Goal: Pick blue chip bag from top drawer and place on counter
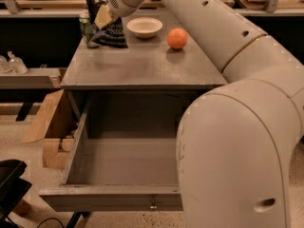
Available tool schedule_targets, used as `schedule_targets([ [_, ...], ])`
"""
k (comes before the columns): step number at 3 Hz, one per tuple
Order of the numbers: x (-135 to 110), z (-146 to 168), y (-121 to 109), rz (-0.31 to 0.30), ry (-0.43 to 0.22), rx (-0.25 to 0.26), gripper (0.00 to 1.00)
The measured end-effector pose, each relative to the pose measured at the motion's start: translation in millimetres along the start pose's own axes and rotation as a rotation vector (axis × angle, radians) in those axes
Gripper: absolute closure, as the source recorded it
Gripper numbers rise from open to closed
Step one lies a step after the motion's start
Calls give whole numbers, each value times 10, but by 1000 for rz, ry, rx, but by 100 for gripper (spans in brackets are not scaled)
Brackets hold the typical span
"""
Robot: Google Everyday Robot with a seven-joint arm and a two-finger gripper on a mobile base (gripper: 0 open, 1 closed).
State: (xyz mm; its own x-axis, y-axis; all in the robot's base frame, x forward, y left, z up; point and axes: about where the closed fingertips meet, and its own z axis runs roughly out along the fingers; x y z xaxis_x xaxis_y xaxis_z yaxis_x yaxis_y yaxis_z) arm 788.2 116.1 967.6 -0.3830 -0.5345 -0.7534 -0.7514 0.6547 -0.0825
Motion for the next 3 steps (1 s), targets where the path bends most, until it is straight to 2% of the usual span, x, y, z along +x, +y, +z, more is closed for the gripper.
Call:
schedule_targets([
  [2, 19, 73, 39, -2, 8, -8, 50],
  [3, 29, 101, 53, -3, 11, -12, 28],
])
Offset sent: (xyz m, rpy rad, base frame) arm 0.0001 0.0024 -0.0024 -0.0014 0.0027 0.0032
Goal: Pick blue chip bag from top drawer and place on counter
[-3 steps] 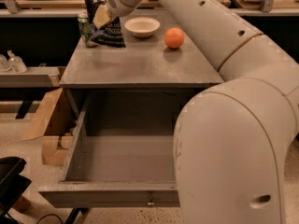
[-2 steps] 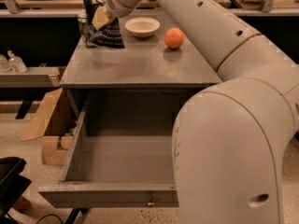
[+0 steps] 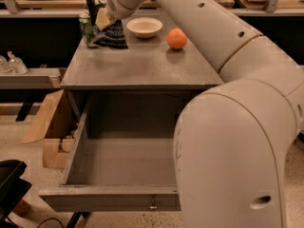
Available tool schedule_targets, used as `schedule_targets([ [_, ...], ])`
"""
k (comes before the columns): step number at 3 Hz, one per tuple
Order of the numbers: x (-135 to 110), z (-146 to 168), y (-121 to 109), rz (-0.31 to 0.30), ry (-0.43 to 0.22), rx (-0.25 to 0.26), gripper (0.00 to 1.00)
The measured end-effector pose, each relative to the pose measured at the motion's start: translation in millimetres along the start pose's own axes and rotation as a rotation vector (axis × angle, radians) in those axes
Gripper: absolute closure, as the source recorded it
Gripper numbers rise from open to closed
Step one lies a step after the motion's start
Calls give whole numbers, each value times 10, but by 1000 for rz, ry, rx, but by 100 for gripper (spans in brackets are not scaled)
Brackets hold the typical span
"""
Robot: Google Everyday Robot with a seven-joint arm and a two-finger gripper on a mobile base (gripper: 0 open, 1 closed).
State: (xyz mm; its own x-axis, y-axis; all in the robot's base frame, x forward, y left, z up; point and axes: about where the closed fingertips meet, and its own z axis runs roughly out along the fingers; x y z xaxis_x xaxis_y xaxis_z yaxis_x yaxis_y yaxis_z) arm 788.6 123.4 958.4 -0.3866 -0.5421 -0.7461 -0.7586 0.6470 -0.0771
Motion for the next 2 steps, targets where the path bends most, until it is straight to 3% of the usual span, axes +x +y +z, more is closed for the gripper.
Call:
schedule_targets([
  [1, 14, 44, 22, -1, 5, -5, 0],
  [2, 15, 49, 24, -1, 5, -6, 0],
])
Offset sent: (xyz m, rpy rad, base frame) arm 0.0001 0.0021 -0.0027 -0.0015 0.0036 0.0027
